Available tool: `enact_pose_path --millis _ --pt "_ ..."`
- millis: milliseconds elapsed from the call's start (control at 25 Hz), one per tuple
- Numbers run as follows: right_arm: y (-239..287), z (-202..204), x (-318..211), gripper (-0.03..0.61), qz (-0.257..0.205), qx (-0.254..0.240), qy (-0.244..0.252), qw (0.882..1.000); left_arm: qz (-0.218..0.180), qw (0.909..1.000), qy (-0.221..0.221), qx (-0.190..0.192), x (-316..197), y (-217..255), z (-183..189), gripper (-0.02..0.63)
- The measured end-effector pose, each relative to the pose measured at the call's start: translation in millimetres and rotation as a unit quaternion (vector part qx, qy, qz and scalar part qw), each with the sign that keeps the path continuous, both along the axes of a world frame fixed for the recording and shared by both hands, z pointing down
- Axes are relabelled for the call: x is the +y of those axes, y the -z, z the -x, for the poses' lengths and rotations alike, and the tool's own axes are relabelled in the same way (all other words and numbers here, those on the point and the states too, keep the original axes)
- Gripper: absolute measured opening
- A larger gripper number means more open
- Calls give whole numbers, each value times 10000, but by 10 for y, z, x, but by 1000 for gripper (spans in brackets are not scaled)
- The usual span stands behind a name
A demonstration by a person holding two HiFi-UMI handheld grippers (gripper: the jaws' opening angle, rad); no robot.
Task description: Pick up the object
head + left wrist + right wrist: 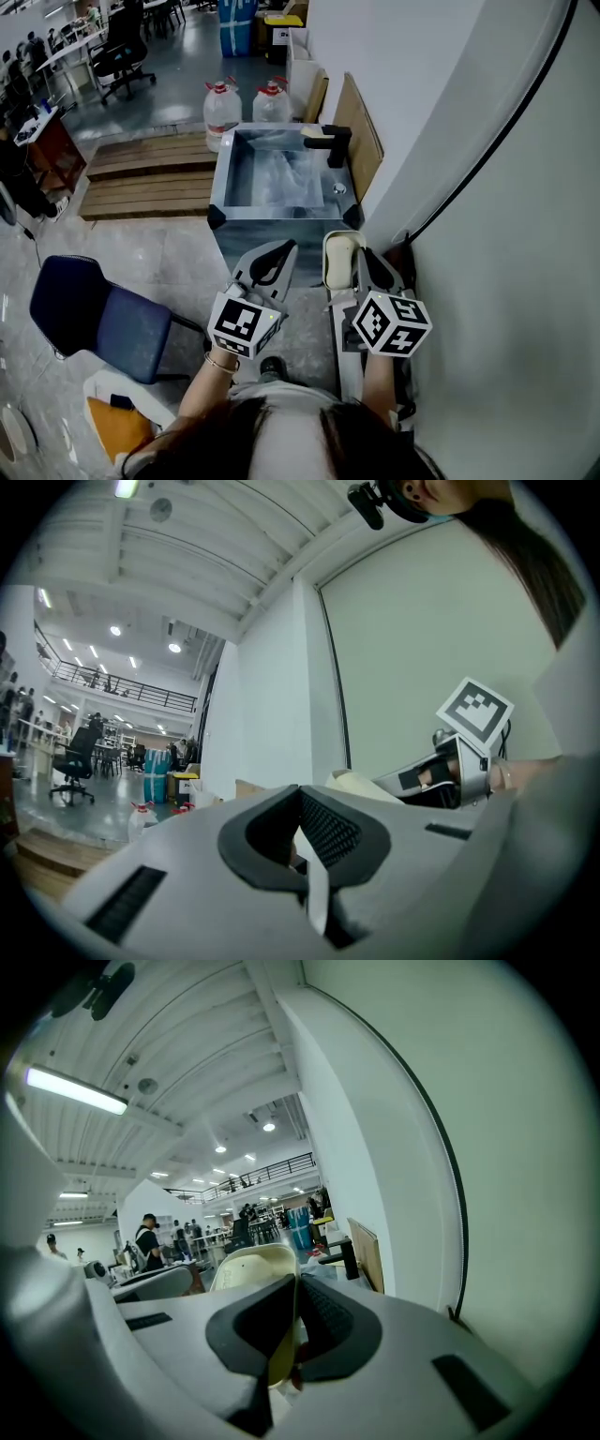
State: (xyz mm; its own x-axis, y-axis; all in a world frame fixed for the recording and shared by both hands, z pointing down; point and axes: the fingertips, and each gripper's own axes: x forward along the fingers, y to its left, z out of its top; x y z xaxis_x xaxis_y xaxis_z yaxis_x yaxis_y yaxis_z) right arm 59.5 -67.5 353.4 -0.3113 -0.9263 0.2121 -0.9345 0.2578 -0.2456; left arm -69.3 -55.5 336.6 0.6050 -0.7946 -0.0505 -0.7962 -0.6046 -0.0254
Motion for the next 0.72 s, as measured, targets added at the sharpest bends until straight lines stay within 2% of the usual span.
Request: enact_pose_path --millis 720 --pt "109 -393 662 34 -153 -123 151 9997 -19 9997 228 -51 613 19 -363 8"
